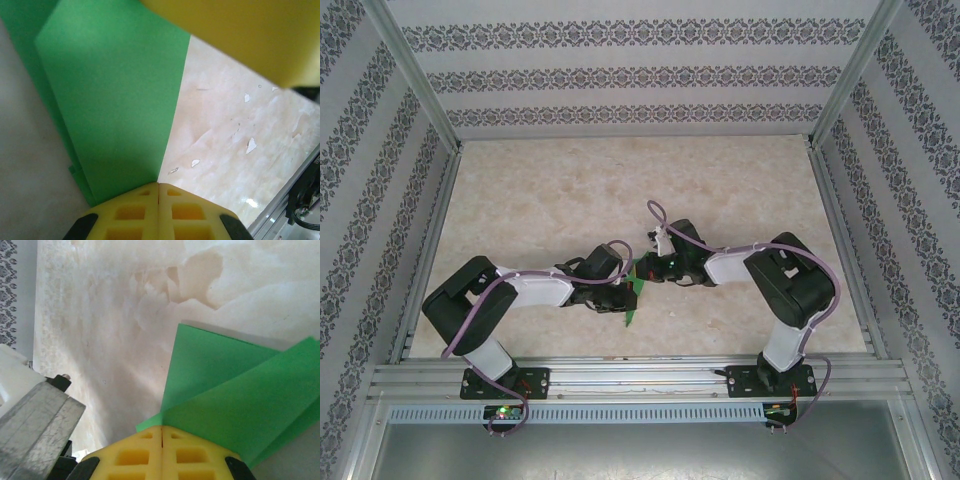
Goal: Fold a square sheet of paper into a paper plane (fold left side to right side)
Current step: Fold the wing for the fifth time at the center of the table.
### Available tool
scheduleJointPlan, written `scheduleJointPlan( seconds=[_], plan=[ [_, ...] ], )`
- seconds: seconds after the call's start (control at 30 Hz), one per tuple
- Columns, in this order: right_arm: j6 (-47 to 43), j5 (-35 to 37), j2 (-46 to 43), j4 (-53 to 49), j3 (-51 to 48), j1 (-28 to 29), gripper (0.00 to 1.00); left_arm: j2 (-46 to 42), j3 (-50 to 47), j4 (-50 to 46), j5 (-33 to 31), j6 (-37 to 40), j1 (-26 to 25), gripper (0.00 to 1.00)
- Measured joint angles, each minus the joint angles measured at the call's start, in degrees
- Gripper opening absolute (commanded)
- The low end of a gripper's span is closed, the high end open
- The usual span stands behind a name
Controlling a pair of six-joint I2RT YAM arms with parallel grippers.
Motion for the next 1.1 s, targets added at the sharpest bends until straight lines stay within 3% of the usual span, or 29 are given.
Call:
scheduleJointPlan(
  seconds=[0.7, 1.1],
  plan=[
    [-2.78, 2.56, 2.62, -7.04, 3.8, -0.17, 0.0, -0.94, -0.74, -0.55, -0.72, -0.02, 0.0, 0.0],
    [-3.06, 1.33, 3.69, -9.07, 5.53, -3.85, 0.0, -1.05, -1.11, 0.04, -0.79, -0.02, 0.0, 0.0]
  ],
)
